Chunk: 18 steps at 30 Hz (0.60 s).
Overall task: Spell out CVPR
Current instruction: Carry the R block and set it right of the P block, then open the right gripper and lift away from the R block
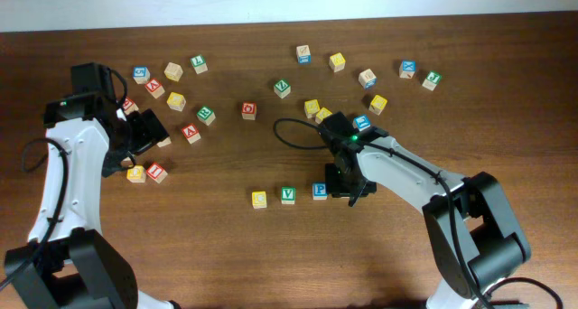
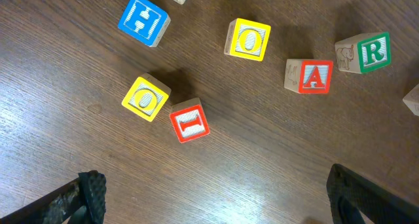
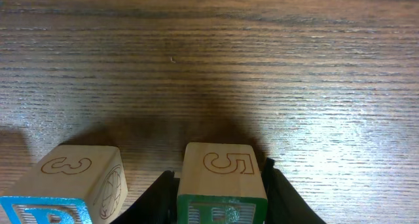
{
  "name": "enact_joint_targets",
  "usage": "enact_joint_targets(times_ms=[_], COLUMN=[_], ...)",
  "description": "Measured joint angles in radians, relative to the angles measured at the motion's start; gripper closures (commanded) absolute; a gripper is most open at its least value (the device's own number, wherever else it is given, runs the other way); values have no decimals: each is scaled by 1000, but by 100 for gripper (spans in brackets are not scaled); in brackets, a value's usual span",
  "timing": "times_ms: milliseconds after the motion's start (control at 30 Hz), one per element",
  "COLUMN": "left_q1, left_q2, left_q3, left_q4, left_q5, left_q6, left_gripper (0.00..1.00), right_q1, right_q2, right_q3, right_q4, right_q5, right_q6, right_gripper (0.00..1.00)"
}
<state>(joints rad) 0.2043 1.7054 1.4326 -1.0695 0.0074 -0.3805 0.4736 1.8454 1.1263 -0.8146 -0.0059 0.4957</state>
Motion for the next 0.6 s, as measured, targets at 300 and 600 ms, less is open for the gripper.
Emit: enact_joint_targets(times_ms=[300,600], left_q1=[0,0], left_q2=[0,0], left_q3=[0,0], left_q4=[0,-1], left_q5=[0,0], left_q6=[0,0], left_gripper=[1,1], right_q1=[0,0], right_q2=[0,2], right_q3=[1,181], right_q4=[-9,-163], right_q5=[0,0], right_q6=[-37,-53], right_gripper=[61,52])
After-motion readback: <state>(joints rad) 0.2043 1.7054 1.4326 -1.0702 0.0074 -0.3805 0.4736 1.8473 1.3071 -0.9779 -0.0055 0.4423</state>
